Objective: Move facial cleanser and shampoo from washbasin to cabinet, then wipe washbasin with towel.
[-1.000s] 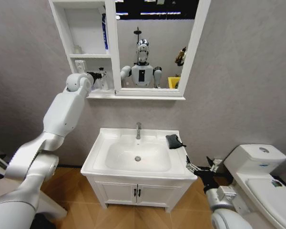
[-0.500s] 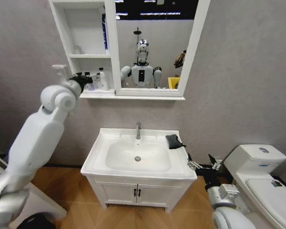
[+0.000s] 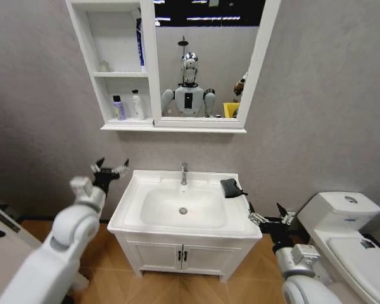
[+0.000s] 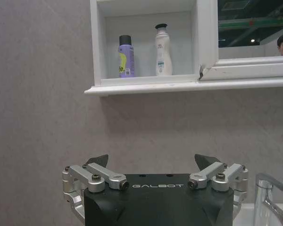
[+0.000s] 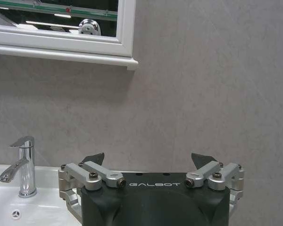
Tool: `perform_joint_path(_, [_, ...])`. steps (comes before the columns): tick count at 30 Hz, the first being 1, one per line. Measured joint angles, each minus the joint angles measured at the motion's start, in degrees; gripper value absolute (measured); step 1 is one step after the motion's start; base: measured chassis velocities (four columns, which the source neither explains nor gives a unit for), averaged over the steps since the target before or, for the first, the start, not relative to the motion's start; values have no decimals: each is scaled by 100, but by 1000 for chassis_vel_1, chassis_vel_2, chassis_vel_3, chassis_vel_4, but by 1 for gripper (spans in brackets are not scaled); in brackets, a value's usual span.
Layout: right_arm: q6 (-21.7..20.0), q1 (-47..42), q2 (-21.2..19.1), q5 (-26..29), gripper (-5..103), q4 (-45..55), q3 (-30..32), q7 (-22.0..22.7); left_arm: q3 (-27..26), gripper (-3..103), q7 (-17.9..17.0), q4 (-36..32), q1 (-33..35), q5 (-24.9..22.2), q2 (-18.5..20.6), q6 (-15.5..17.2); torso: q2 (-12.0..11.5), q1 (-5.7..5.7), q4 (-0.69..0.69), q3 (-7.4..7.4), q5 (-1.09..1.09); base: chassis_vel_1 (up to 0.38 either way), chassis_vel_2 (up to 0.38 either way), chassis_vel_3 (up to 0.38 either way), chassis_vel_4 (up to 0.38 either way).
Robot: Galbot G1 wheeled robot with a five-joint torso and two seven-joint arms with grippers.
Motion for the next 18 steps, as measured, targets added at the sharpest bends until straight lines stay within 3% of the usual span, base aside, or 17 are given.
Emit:
perform_joint_path(2, [6, -8, 1, 2, 100, 7, -1, -3, -89, 100, 145, -58, 200, 159, -116, -47, 0, 0, 0, 0, -1, 0, 0, 0, 0])
perform_joint_path(4, [66, -19, 63, 2, 100, 23, -58, -34, -218, 100, 434, -298, 980, 584, -578, -259, 0, 1, -1, 0, 0, 0, 0, 0, 0])
perform_joint_path(5, [66, -19, 63, 2, 100, 23, -58, -34, -218, 100, 434, -298, 980, 584, -578, -259, 0, 1, -1, 0, 0, 0, 0, 0, 0])
perform_joint_path(8, [108, -57, 116, 1, 100, 41, -102, -88, -169, 100, 720, -503, 1615, 1012, -1132, -499, 0, 1, 0, 0, 0, 0, 0, 0, 0])
perform_joint_path(10, [118, -66, 117, 1, 100, 42, -103, -91, -164, 100, 772, -528, 1705, 1098, -1220, -545, 0, 1, -1, 0, 0, 0, 0, 0, 0])
perform_joint_path(12, [171, -135, 93, 28, 100, 49, -55, -96, -194, 100, 1011, -629, 2141, 1482, -1646, -784, 0, 1, -1, 0, 0, 0, 0, 0, 0])
perform_joint_path(18, [270, -181, 36, 60, 100, 45, -38, -108, -399, 100, 1061, -475, 2147, 1710, -1757, -876, 0, 1, -2, 0, -2, 0, 0, 0, 0])
